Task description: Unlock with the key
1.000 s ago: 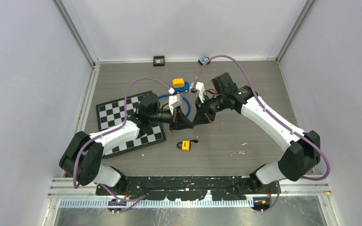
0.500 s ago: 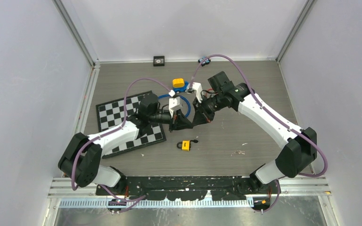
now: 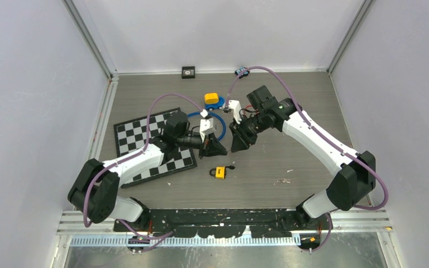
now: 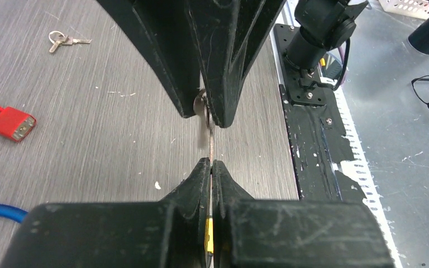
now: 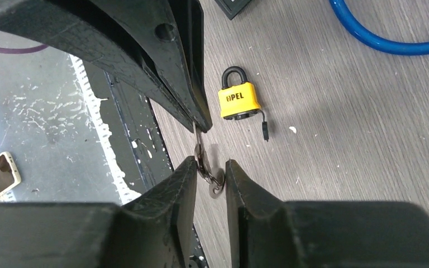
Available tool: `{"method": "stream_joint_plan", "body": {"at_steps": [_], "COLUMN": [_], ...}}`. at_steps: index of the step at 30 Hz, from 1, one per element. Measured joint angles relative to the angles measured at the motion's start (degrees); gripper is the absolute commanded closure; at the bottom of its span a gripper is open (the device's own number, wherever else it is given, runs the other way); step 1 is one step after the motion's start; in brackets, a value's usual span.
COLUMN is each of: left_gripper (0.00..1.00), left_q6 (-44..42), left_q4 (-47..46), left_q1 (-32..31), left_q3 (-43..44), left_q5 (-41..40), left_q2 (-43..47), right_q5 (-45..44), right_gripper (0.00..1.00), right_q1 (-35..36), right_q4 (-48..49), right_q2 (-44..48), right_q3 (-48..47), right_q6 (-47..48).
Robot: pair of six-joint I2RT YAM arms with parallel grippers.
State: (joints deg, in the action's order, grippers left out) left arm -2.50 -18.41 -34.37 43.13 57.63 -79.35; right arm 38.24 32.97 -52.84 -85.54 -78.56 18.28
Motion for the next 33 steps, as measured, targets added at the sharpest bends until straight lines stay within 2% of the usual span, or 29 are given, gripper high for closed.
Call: {"method": "stream_joint_plan", "body": {"at_steps": [2, 4, 7, 12, 15, 21, 26, 33], "left_gripper": [1.00, 1.00, 1.00, 1.00, 1.00, 1.00, 1.00, 1.00], "left_q6": [-0.59, -1.03, -1.22, -1.86, -3.08, -5.55, -5.73, 1.40], "left_q4": [1.05, 1.55, 2.05, 3.37, 5.05, 8.55, 10.16, 11.58], "left_q1": [0.00, 0.00, 0.00, 0.00, 0.00, 0.00, 0.22, 2.45], "left_q3": [0.00, 0.00, 0.00, 0.00, 0.00, 0.02, 0.26, 5.66], "left_q5": [-0.13, -0.39, -0.61, -1.09, -2.40, -4.04, -3.56, -2.54], "left_q2": [0.00, 0.00, 0.00, 0.07, 0.46, 2.58, 4.52, 4.59], "right_q5": [-0.42, -0.44, -0.48, -1.62, -2.93, -5.51, -5.35, -2.29], "right_gripper": [0.82, 0.83, 0.71, 0.44, 0.38, 0.40, 0.41, 0.41], "right_q1": [0.02, 0.13, 0.68, 0.55, 0.50, 0.50, -0.15, -1.70], "right_q4": [-0.76, -1.29, -2.08, -2.71, -2.78, -2.47, 0.72, 10.95], "right_q2": [0.00, -0.02, -0.11, -0.48, -0.48, 0.55, 5.16, 13.09], "right_q3": [0.00, -0.02, -0.26, -0.63, -0.63, -0.61, 2.12, 10.99], "right_q6": [0.57, 1.09, 1.42, 1.75, 1.99, 2.27, 2.43, -0.02]}}
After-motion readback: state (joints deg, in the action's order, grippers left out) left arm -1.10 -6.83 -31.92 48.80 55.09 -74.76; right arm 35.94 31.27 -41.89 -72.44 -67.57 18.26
